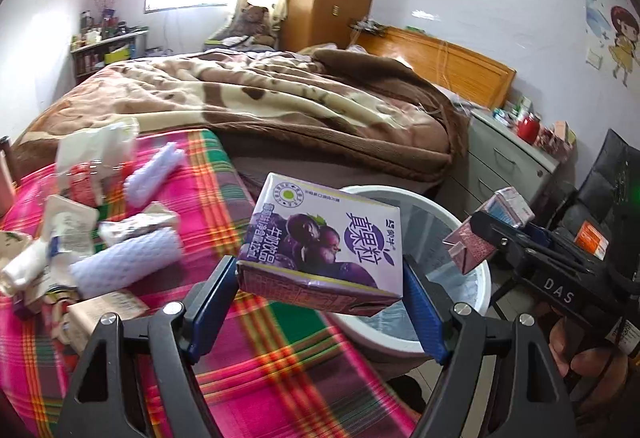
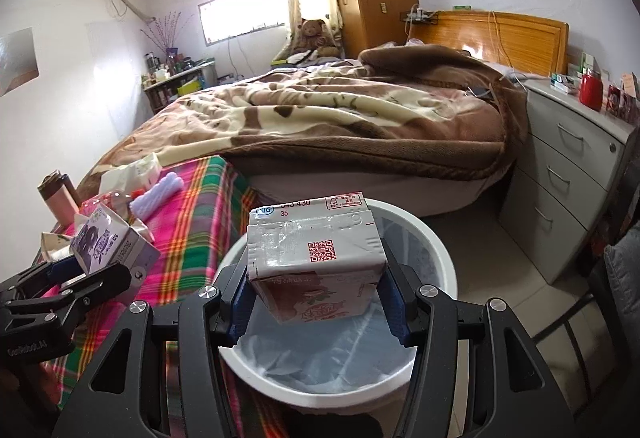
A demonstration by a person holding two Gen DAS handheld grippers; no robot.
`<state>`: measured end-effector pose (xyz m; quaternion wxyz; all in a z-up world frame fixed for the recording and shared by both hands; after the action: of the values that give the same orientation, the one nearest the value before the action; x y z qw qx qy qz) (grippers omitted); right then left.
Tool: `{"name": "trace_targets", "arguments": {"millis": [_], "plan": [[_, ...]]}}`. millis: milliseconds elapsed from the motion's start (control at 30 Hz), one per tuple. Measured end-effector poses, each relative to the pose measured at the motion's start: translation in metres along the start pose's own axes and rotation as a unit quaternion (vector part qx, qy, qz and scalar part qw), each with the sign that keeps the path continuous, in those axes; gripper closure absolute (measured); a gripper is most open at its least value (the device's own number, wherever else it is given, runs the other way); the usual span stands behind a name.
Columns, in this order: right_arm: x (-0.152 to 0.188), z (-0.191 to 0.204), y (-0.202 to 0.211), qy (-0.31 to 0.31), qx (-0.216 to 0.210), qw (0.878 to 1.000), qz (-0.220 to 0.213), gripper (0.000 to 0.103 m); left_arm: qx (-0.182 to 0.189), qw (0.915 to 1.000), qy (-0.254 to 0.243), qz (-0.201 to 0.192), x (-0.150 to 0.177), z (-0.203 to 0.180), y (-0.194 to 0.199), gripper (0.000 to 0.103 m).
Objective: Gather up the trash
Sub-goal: 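Carry both boxes over the white wastebasket and open both tools to drop them, then move the left tool to the red milk can while the right tool reaches the beige box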
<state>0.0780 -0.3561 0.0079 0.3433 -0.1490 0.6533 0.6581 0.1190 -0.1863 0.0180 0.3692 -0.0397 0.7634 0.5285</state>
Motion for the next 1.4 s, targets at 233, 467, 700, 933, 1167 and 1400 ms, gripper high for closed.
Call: {"name": "trace_targets", "arguments": {"millis": [233, 467, 700, 933, 1167, 1400], "plan": [[0.005, -0.019, -0.014, 0.004, 0.011, 0.999, 0.031, 0.048, 0.005, 0.9993, -0.025, 0.028, -0.003, -0.026, -0.028, 0.022], [0.009, -0.036, -0.027, -0.007, 0.016, 0.998, 0.057, 0.047, -0.002, 0.9978, -0.044, 0.050, -0.007, -0.043, -0.050, 0.022], [0.010, -0.046, -0.032, -0.017, 0.021, 0.997, 0.069, 0.047, -0.006, 0.9960, -0.057, 0.068, -0.010, -0.053, -0.067, 0.019], [0.012, -0.049, -0.031, -0.029, 0.013, 0.997, 0.065, 0.031, -0.008, 0.9968, -0.047, 0.064, -0.008, -0.047, -0.062, 0.012], [0.012, -0.043, -0.024, -0.031, 0.008, 0.998, 0.055, 0.031, -0.010, 0.9979, -0.037, 0.052, -0.004, -0.036, -0.047, 0.010], [0.011, -0.027, -0.011, -0.023, -0.003, 0.999, 0.034, 0.031, -0.026, 0.9990, -0.024, 0.029, 0.004, -0.020, -0.021, 0.010]]}}
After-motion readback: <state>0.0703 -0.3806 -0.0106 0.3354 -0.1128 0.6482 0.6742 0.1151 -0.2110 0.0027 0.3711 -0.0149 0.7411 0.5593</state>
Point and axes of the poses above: each gripper's, at about its wrist camera, not at the fingertips, and y roughly against the way its jaws point, z to its left, x to its underside, the point moved 1 cm from there along -y, roughly the way its jaws point, and after that the axes turned 13 degrees about z, right-handed, at the moved point
